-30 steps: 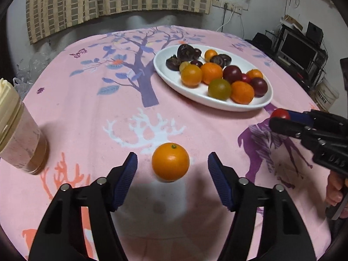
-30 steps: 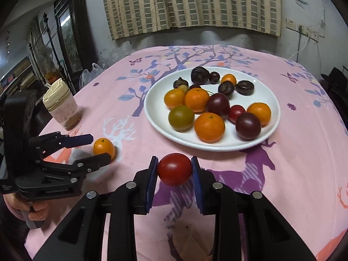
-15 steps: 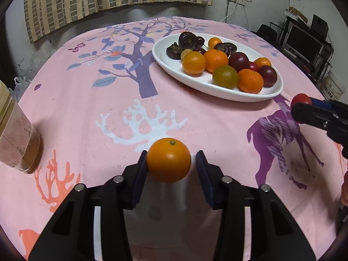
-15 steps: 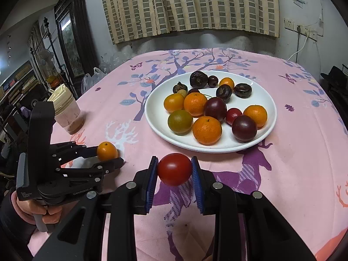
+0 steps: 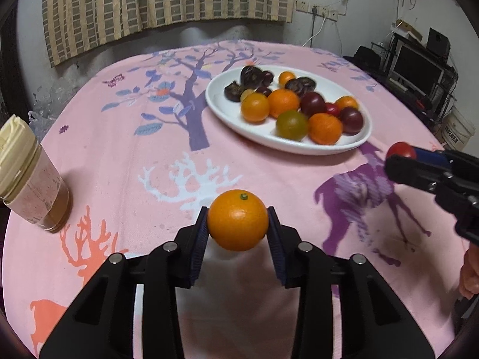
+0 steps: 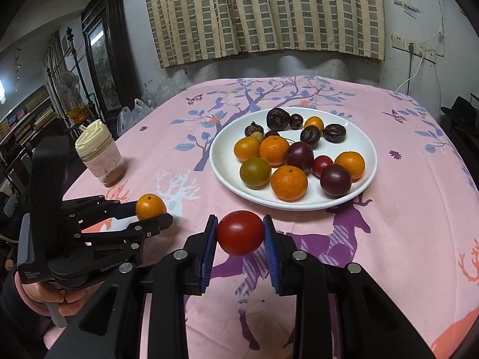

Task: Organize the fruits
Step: 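Carry red tomato and tangerine over the plate and open both tools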

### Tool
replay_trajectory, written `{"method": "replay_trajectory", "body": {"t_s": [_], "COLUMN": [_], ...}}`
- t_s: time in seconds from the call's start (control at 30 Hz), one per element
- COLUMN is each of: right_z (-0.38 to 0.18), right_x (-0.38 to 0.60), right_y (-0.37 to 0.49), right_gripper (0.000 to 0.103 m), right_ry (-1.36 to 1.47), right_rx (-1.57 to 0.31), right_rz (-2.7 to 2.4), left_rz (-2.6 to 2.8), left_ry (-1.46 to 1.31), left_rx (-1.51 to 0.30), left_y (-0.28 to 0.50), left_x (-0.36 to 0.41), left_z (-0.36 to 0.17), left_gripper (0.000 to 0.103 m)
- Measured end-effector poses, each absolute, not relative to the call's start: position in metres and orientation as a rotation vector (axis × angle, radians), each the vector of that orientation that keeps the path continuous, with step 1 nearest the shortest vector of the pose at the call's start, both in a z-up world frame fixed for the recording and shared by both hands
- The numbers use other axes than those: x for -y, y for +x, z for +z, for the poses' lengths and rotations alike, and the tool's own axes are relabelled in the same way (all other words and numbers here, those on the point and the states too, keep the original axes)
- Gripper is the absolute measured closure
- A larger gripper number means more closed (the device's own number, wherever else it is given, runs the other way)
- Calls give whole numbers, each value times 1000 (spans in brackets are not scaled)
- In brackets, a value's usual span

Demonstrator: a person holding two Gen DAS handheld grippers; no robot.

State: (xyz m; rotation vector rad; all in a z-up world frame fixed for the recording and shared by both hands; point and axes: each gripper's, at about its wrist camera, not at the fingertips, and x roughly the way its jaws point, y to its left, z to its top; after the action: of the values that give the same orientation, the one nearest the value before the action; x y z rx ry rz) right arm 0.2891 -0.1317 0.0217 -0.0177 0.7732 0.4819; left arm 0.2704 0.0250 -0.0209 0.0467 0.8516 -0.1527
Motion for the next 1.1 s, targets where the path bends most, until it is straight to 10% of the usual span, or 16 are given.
{"method": "replay_trajectory", "body": {"t_s": [0.47, 1.0, 1.07, 1.1], "right_z": [85, 4, 4, 6], "right_x": [168, 167, 167, 167], "right_y": [340, 457, 454, 451], "right_gripper": [72, 71, 59, 49], "right_ry": [8, -6, -3, 1], "right_rx": [-626, -796, -792, -786], "right_rz": [414, 345, 351, 357], "left_rz": [-239, -143, -112, -97], "left_ry": [47, 73, 88, 94], "left_rx": [-706, -831, -820, -811], "left_y": [327, 447, 445, 443], "left_x": [14, 36, 35, 35], "left_z": [83, 4, 6, 8], "left_gripper": [66, 66, 59, 39]}}
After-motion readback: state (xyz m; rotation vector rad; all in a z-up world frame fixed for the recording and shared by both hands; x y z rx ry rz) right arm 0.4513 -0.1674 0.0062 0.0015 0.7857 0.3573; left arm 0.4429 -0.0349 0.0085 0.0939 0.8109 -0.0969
